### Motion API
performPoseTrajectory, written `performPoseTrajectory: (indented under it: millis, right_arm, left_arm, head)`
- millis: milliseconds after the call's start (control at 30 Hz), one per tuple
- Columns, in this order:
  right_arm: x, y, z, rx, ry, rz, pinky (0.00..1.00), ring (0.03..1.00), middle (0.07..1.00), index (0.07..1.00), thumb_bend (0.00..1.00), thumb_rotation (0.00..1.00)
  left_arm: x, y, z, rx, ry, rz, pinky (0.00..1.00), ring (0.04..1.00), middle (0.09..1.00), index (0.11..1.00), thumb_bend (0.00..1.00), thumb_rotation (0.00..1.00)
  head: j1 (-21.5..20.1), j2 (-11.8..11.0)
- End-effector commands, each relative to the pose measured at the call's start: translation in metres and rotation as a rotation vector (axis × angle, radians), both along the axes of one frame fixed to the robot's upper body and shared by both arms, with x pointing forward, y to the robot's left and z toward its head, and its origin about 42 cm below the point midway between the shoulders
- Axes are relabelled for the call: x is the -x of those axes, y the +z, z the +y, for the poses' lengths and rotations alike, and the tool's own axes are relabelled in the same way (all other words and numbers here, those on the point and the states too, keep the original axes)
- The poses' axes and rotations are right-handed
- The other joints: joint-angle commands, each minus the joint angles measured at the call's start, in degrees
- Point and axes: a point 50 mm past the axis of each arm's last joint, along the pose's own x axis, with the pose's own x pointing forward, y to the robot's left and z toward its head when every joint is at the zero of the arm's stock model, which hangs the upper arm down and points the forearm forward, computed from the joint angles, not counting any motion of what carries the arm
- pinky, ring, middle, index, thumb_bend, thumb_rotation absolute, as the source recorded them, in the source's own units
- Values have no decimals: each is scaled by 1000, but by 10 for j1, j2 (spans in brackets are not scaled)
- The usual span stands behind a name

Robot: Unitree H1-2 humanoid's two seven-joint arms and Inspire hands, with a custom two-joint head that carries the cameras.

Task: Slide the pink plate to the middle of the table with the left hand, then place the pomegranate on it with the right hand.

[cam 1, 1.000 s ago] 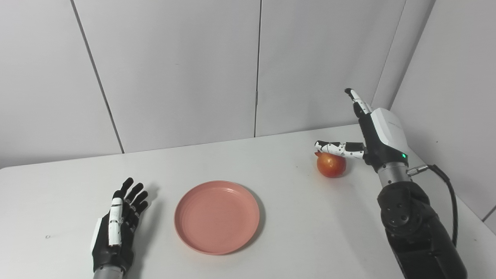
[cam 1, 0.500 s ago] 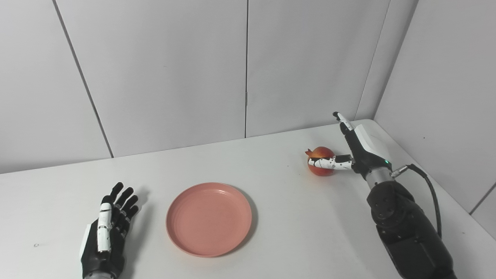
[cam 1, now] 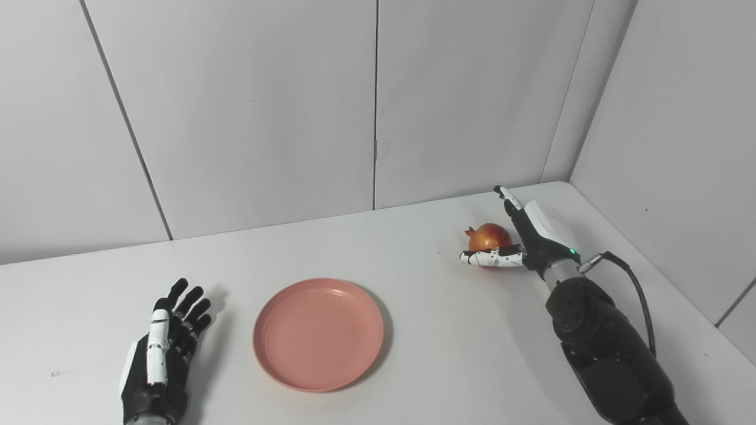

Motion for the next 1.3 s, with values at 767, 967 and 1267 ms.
performPoseTrajectory:
  millis: [767, 967, 1267]
  right_arm:
    - [-34, 15, -17, 3, -21, -20, 800, 895, 937, 938, 981, 304]
    - [-38, 9, -20, -14, -29, -5, 783, 902, 935, 936, 965, 278]
    - [-42, 2, -21, -41, -35, -6, 755, 854, 874, 858, 942, 283]
  left_arm:
    - [3, 1, 2, -2, 4, 16, 907, 886, 892, 884, 385, 1000]
    - [3, 1, 2, 1, 3, 18, 898, 880, 887, 881, 377, 1000]
    - [3, 1, 1, -5, 3, 15, 899, 885, 889, 879, 390, 1000]
  head:
    - [8, 12]
    - [9, 14]
    - [12, 16]
